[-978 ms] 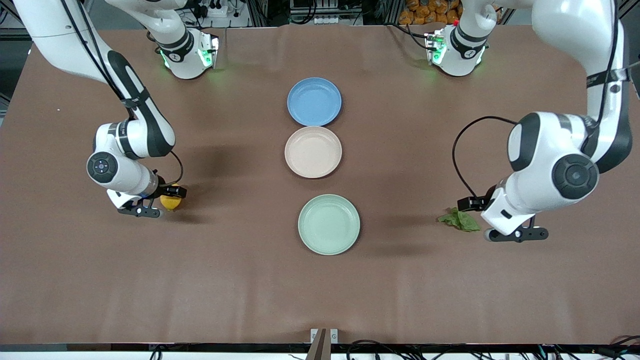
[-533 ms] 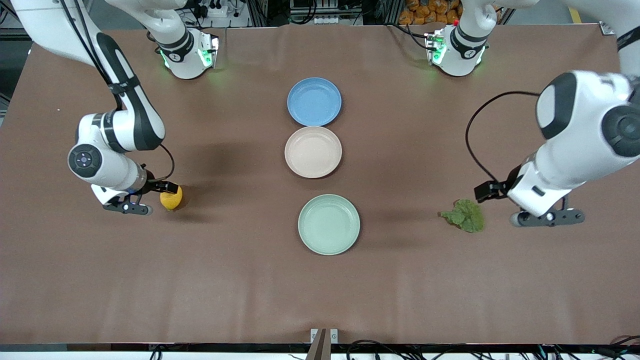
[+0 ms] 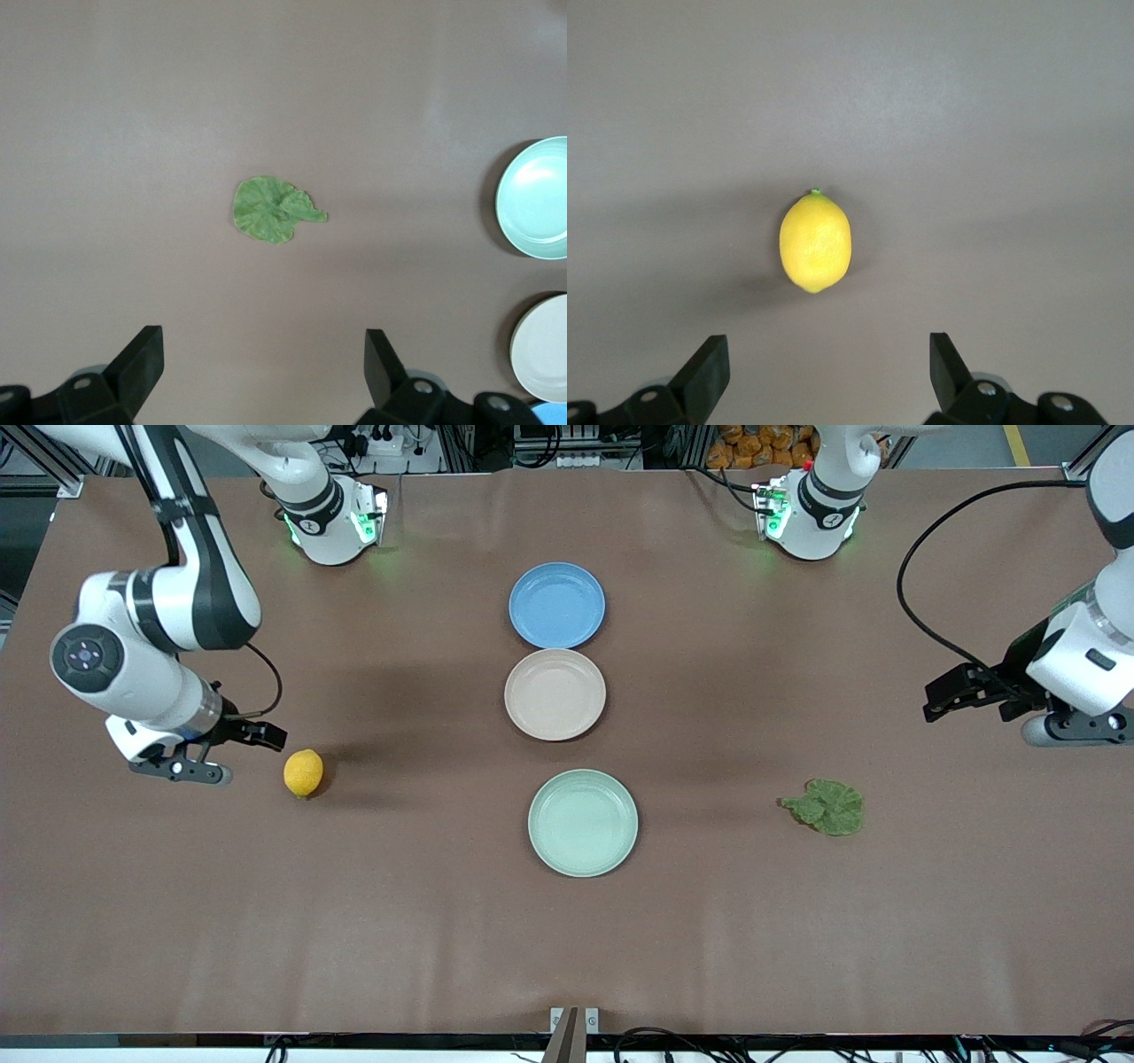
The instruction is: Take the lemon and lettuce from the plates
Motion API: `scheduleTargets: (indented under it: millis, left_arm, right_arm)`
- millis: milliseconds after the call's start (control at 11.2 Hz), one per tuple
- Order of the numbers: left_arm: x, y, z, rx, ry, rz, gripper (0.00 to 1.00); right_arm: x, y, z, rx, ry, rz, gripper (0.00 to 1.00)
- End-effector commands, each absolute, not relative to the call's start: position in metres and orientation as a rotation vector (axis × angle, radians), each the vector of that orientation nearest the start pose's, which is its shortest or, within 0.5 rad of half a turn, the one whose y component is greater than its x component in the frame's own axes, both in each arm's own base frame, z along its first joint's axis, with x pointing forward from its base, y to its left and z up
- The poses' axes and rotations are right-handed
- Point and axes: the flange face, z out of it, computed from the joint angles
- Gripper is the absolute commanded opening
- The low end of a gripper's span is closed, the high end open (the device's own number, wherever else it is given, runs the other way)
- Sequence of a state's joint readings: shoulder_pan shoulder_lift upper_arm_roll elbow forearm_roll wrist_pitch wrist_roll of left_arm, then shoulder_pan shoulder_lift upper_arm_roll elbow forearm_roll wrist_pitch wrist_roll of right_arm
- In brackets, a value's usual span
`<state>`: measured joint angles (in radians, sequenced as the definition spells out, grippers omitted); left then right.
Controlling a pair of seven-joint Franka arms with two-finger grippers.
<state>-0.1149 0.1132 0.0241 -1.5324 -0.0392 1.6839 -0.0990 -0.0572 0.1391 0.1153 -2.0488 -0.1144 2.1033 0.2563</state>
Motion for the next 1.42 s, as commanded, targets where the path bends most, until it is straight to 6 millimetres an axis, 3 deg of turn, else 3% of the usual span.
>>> scheduleTargets:
  millis: [0, 356, 622, 800, 1333]
  left_arm:
    - [0.578, -0.063, 0.604, -3.144, 0.041, -0.065, 1.0]
    - [0.559, -0.063, 0.628, -3.15, 0.101, -0.059, 1.0]
    - [0.544, -0.065, 0.637, -3.146, 0.114, 0.025, 1.0]
    - [0.542, -0.065, 0.642, -3.14, 0.116, 0.015, 1.0]
    - [0.541, -0.064, 0.646, -3.138, 0.137, 0.0, 1.0]
  right_arm:
    - [0.554, 0.038, 0.429, -3.24, 0.191, 0.074, 1.0]
    - [0.536, 0.049, 0.501, -3.247, 0.181, -0.073, 1.0]
    - [0.527, 0.054, 0.555, -3.249, 0.189, -0.081, 1.0]
    - [0.52, 0.059, 0.592, -3.138, 0.231, -0.128, 1.0]
    - [0.509, 0.048, 0.65, -3.134, 0.18, -0.155, 1.0]
